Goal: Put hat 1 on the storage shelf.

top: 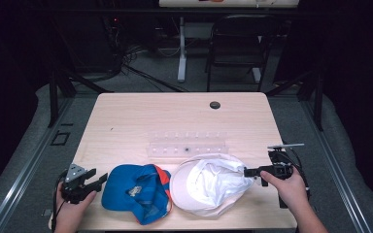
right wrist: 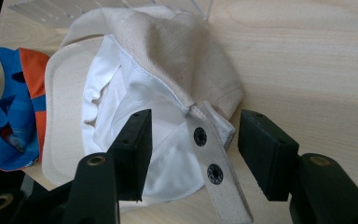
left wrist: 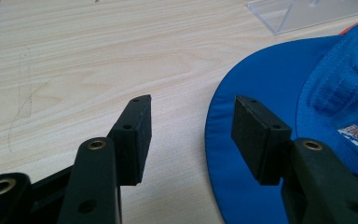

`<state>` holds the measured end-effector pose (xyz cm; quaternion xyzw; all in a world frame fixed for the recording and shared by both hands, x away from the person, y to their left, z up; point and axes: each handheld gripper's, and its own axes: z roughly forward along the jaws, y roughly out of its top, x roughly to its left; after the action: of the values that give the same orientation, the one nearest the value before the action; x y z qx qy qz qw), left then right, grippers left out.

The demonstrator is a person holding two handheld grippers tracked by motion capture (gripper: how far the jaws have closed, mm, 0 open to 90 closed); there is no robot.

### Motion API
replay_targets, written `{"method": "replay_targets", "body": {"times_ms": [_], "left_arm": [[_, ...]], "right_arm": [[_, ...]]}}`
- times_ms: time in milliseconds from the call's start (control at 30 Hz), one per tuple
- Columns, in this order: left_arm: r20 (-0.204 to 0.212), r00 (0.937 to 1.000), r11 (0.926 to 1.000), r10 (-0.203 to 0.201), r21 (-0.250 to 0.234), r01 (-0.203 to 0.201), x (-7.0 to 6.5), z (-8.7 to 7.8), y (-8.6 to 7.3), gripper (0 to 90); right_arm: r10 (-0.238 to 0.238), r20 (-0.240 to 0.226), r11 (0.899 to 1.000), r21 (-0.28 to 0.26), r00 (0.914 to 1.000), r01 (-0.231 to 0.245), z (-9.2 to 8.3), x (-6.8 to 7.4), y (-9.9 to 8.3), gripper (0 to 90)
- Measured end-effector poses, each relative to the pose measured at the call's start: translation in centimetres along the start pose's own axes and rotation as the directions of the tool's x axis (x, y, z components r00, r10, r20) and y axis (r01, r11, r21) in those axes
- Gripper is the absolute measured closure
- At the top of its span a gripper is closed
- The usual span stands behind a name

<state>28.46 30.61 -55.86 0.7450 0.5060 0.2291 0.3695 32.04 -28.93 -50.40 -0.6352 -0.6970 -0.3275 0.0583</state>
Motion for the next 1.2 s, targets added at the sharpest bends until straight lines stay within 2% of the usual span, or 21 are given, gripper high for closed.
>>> {"method": "replay_targets", "body": {"times_ms": [100, 167, 200, 233, 333, 367, 533, 633, 667, 700, 733, 833, 933, 967, 1100, 1133, 1200], "left_arm": [[0.000, 1.0000, 1.0000, 0.000, 0.000, 0.000, 0.0, 0.0, 0.0, 48.2], [-0.001, 1.0000, 1.0000, 0.000, 0.000, 0.000, 0.0, 0.0, 0.0, 48.1], [-0.001, 1.0000, 1.0000, -0.001, 0.000, 0.001, 0.0, 0.0, 0.0, 48.2], [-0.001, 1.0000, 1.0000, 0.000, 0.000, 0.000, 0.0, 0.0, 0.0, 48.1], [0.000, 1.0000, 1.0000, -0.002, 0.001, 0.002, 0.0, 0.0, 0.0, 48.1], [0.001, 1.0000, 1.0000, -0.002, 0.001, 0.002, 0.1, 0.0, 0.0, 48.1], [0.001, 1.0000, 1.0000, -0.004, 0.000, 0.004, 0.0, 0.0, 0.0, 48.2], [0.000, 1.0000, 1.0000, -0.001, 0.001, 0.001, 0.0, 0.0, 0.0, 48.2], [-0.001, 1.0000, 1.0000, -0.001, 0.001, 0.001, 0.0, 0.0, 0.0, 48.2], [0.000, 1.0000, 1.0000, -0.004, 0.001, 0.004, 0.0, 0.0, 0.0, 48.2], [-0.001, 1.0000, 1.0000, 0.000, 0.002, 0.000, 0.0, 0.0, 0.0, 48.2], [-0.002, 1.0000, 1.0000, -0.001, 0.001, 0.001, 0.0, 0.0, 0.0, 48.2], [-0.002, 1.0000, 1.0000, -0.003, 0.001, 0.003, 0.1, 0.0, 0.0, 48.3], [-0.002, 1.0000, 1.0000, -0.003, 0.002, 0.003, 0.1, 0.0, 0.0, 48.3], [-0.002, 1.0000, 1.0000, -0.005, 0.002, 0.005, 0.1, 0.0, 0.0, 48.4], [-0.002, 1.0000, 1.0000, -0.005, 0.003, 0.005, 0.1, 0.0, 0.0, 48.4], [-0.003, 1.0000, 1.0000, -0.004, 0.003, 0.004, 0.1, 0.0, 0.0, 48.5]], "right_arm": [[0.020, -0.018, 1.000, 0.020, 0.9996, -0.020, 0.6, -0.3, -0.1, 45.3], [0.013, -0.027, 0.999, 0.039, 0.9995, -0.012, 0.7, -0.5, 0.0, 45.2], [0.015, 0.003, 0.999, 0.051, 0.9999, -0.015, 0.8, -0.4, 0.0, 45.4], [0.040, -0.028, 0.998, 0.047, 0.9988, -0.039, 1.3, -0.4, -0.1, 46.1], [0.051, -0.037, 0.997, 0.056, 0.9980, -0.048, 1.6, -0.3, -0.1, 47.0], [0.048, -0.044, 0.996, 0.073, 0.9979, -0.045, 1.5, -0.2, 0.0, 47.9], [0.066, -0.064, 0.996, 0.069, 0.9958, -0.061, 1.1, 0.2, 0.2, 49.1], [0.070, -0.068, 0.995, 0.075, 0.9952, -0.065, 0.7, 0.6, 0.4, 55.4], [0.064, -0.064, 0.995, 0.083, 0.9959, -0.059, 0.5, 0.6, 0.4, 57.9], [0.086, -0.058, 0.994, 0.074, 0.9946, -0.082, 0.4, 1.0, 0.5, 63.7], [0.086, -0.058, 0.994, 0.074, 0.9946, -0.082, 0.4, 1.0, 0.5, 63.7], [0.081, -0.037, 0.990, 0.119, 0.9960, -0.076, 0.0, 1.3, 0.8, 76.5], [0.073, -0.015, 0.988, 0.137, 0.9972, -0.070, 0.0, 1.6, 0.9, 79.9], [0.056, -0.012, 0.986, 0.155, 0.9984, -0.053, -0.1, 1.7, 1.1, 80.4], [0.062, 0.001, 0.983, 0.171, 0.9981, -0.061, -0.3, 2.2, 1.2, 81.4], [0.048, -0.003, 0.980, 0.193, 0.9988, -0.046, -0.4, 2.3, 1.4, 81.5], [0.058, 0.013, 0.980, 0.188, 0.9982, -0.059, -0.5, 2.7, 1.4, 81.6]]}}
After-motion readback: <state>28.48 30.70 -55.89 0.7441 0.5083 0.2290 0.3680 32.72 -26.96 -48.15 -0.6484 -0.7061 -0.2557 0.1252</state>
